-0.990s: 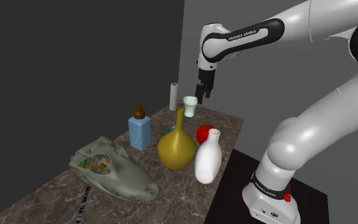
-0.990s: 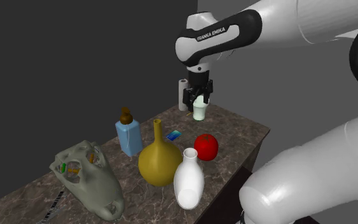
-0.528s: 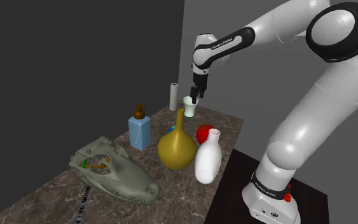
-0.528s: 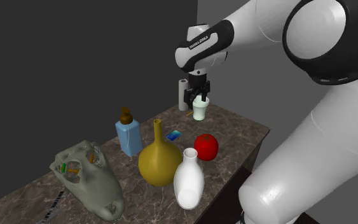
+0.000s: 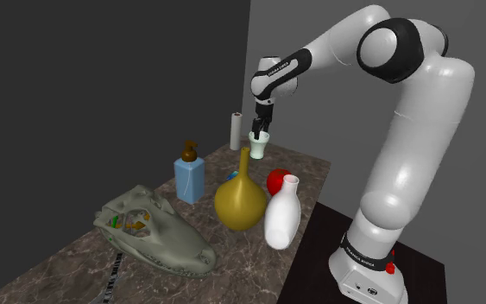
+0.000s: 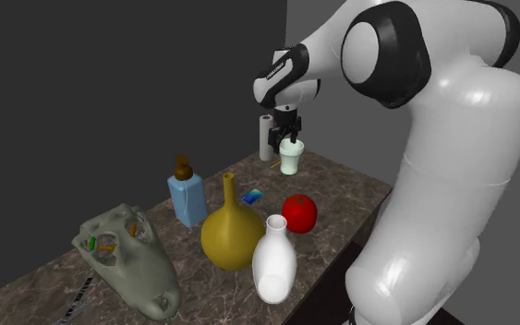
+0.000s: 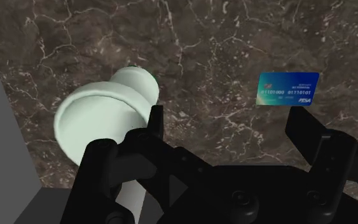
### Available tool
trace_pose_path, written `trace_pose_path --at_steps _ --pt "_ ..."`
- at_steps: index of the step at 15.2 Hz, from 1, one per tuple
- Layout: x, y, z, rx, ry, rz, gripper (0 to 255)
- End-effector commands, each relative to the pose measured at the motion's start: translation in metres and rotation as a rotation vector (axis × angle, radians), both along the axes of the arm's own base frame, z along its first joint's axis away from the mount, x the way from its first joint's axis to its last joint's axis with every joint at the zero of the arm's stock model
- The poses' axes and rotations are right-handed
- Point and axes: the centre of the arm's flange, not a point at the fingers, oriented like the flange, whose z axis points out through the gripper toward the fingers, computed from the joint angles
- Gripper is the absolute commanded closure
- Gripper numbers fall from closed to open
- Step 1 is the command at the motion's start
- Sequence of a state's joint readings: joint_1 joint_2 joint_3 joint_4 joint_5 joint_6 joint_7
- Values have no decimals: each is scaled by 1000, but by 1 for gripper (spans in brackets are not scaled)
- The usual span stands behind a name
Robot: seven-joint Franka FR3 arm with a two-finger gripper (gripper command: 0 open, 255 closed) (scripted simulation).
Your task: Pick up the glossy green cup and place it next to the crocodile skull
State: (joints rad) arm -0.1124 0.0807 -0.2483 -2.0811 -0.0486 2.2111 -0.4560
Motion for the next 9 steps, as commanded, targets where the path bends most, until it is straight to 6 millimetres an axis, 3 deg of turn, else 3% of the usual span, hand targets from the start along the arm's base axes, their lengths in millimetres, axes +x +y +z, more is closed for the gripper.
trace_pose_path --at_steps 1,6,9 --pt "17 -15 -11 -6 -10 7 0" --pt "61 -51 -33 -19 -32 23 0" --pt "62 -52 -49 -19 -32 23 0"
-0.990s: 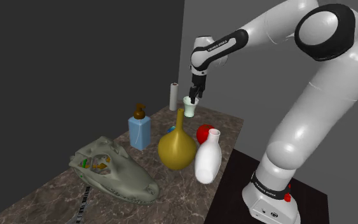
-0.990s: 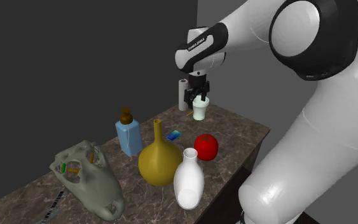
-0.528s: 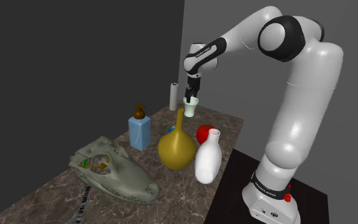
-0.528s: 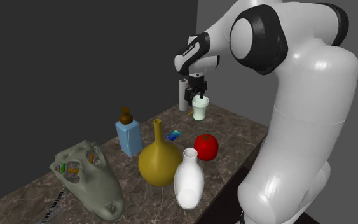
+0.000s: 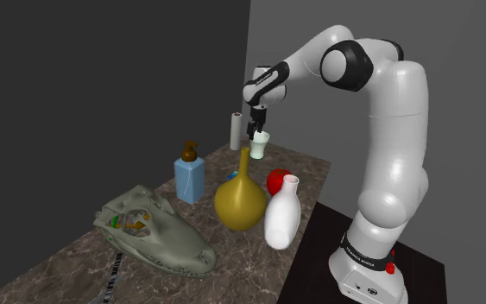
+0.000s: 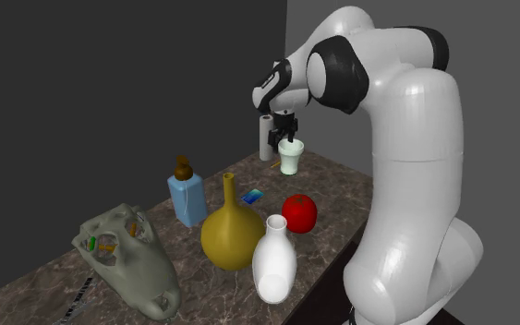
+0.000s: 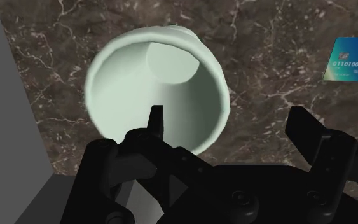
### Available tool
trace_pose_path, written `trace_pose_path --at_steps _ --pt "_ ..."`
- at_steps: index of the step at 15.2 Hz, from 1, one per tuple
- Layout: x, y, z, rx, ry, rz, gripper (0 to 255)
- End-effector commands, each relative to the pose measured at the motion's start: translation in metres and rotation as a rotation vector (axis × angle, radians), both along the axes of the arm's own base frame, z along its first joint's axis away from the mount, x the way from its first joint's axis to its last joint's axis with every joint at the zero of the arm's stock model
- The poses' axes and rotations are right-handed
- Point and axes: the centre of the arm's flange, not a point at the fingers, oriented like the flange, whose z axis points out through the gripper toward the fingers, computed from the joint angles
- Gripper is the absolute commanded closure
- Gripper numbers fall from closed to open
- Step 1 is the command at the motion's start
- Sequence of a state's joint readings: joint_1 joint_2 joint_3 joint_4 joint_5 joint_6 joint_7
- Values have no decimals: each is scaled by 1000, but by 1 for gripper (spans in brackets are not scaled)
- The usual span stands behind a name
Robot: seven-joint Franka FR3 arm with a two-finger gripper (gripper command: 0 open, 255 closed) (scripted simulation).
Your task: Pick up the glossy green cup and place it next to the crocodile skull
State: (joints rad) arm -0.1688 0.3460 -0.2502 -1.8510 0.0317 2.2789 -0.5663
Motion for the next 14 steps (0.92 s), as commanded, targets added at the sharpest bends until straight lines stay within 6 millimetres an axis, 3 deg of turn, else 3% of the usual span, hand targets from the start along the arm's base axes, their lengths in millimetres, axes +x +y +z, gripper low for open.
trace_pose_path --at_steps 1,5,12,13,14 --pt "1 -2 -10 0 -1 0 0" --pt "2 -4 -29 0 -1 0 0" --pt "3 -4 -29 0 -1 0 0" --pt "3 -4 -29 0 -1 0 255" --pt "3 -4 -29 0 -1 0 255"
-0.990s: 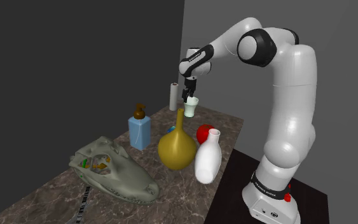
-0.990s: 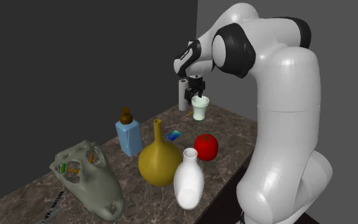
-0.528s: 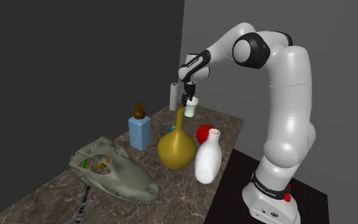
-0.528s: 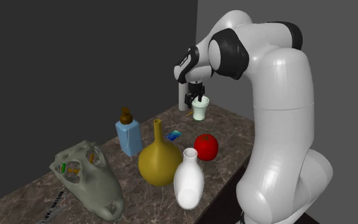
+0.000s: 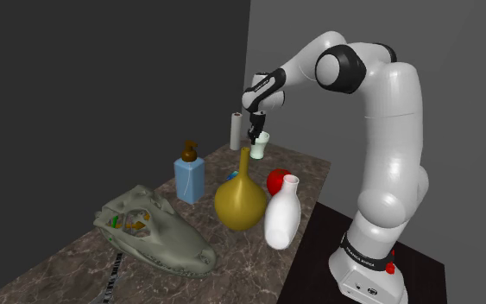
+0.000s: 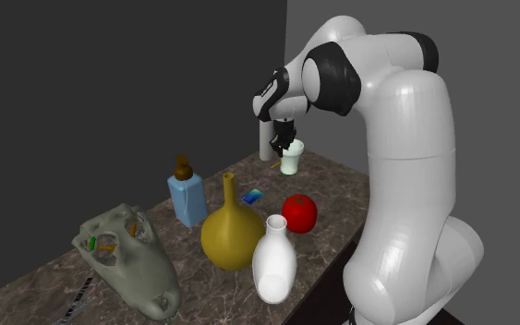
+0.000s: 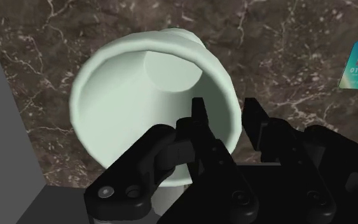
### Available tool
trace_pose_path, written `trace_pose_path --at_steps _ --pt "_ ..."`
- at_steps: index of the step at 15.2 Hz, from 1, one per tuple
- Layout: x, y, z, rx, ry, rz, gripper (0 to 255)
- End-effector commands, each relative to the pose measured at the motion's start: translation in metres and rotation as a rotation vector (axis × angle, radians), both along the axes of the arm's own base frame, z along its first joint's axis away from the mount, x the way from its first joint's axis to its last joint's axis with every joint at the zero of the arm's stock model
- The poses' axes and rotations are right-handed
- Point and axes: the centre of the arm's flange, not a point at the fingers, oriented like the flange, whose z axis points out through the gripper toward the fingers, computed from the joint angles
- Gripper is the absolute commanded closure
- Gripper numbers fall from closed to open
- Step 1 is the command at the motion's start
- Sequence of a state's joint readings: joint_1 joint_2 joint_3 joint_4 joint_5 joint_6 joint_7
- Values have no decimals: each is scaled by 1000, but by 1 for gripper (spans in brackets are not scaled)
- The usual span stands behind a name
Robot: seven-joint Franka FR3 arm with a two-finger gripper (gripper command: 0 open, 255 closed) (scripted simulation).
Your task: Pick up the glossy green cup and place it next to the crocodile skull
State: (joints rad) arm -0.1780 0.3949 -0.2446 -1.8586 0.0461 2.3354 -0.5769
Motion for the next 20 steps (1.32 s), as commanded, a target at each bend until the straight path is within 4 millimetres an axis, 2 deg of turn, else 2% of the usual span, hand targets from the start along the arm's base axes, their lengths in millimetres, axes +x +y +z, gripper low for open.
trace_pose_path --at_steps 1,8,20 --pt "0 0 0 0 0 0 255" --pt "0 0 0 0 0 0 255" --pt "0 0 63 0 0 0 255"
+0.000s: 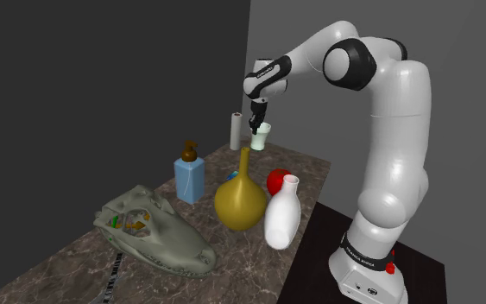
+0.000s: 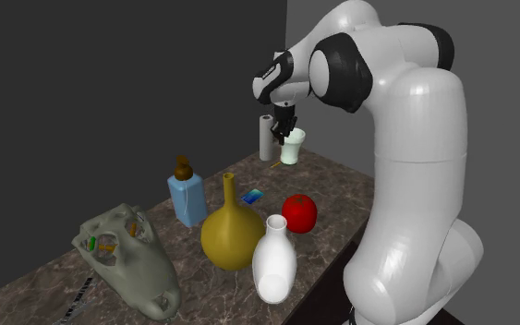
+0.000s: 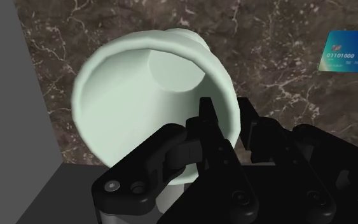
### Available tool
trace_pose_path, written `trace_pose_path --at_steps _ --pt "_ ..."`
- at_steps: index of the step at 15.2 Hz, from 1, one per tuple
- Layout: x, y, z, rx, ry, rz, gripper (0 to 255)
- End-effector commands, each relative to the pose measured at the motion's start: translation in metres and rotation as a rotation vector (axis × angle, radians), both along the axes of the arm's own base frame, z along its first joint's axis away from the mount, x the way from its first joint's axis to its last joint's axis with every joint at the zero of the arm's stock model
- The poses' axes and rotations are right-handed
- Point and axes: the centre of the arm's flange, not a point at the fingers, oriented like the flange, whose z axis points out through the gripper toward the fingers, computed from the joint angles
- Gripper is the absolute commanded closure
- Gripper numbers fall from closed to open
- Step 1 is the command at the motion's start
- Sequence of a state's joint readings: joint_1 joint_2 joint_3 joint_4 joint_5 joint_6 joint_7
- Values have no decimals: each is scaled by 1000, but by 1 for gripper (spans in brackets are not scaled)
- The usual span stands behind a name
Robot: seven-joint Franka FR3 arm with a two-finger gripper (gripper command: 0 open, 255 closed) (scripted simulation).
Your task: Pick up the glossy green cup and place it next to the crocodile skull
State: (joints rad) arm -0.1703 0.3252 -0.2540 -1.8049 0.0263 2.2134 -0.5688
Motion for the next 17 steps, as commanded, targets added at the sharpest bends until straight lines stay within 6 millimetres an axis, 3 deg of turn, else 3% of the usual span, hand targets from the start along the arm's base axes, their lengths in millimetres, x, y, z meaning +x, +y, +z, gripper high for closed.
trace_pose_path --at_steps 1,17 --pt "0 0 12 0 0 0 255" --pt "0 0 96 0 0 0 255"
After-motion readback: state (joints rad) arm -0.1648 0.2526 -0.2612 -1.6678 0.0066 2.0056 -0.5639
